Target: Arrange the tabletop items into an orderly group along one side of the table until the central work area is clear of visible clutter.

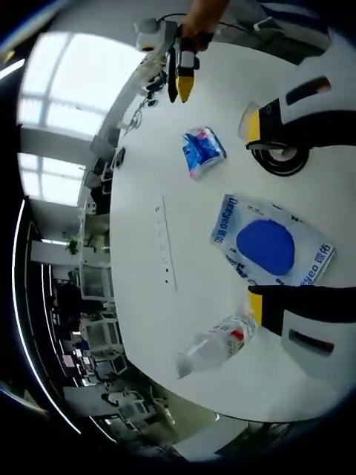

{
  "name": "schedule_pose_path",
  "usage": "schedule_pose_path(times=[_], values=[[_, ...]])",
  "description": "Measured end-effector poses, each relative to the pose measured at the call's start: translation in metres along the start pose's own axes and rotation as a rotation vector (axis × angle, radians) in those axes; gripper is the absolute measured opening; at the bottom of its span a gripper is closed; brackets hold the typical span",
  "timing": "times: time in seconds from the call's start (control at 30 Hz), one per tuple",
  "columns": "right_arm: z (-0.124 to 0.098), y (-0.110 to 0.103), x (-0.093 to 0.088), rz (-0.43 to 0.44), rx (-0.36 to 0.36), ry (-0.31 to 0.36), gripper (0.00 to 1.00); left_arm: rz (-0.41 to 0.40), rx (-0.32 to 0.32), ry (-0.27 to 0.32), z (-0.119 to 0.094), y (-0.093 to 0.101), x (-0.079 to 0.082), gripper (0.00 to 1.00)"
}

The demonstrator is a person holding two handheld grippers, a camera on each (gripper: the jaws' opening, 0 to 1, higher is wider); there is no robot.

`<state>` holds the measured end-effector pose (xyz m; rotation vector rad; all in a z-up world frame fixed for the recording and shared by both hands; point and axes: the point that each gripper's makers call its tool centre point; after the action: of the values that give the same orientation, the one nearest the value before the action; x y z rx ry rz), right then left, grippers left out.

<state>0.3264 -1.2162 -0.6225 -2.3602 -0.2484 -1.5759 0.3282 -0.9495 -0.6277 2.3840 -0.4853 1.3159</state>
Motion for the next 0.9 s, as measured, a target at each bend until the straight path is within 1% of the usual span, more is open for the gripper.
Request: schedule_pose_path(times=[0.13,0.3,0.37,0.47,0.57,0.67,0.8,0.9], values=[[0.001,-0.001,0.0,0.008,0.001,-0.002,0.5,0.002,0.01,0.003,-0.004,-0.005,-0.002,0.73],[0.003,-0.007,0.003,0.005,0.023,0.006,0.5,-0.008,0.016,0.015,-0.011,-0.01,-0.004,0.73],[0.005,-0.009,0.001,-0.01,0.032,0.002,0.49,-0.03,0.018,0.026,-0.015,-0.011,-0.004,0.72],[0.007,-0.01,-0.003,-0.006,0.04,-0.012,0.49,-0.03,0.02,0.027,-0.018,-0.014,-0.006,0.72],[0.007,-0.012,-0.002,-0.004,0.043,-0.01,0.49,-0.031,0.024,0.029,-0.02,-0.018,-0.009,0.72],[0.01,-0.015,-0.001,-0.003,0.049,-0.013,0.48,-0.061,0.037,0.038,-0.021,-0.026,-0.016,0.72],[0.016,-0.017,0.0,0.003,0.052,-0.017,0.48,-0.082,0.056,0.022,-0.024,-0.033,-0.028,0.72],[0.022,-0.024,0.002,0.002,0.075,-0.018,0.48,-0.107,0.071,0.019,-0.028,-0.039,-0.035,0.71]])
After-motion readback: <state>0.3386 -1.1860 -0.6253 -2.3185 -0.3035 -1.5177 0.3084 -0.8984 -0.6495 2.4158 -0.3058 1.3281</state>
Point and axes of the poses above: the point that each gripper's makers call its tool centre point, and the gripper's own axes: z roughly forward along the fingers, y roughly to its right, x roughly out of its top, and after that the axes turned 9 degrees about y, right-handed
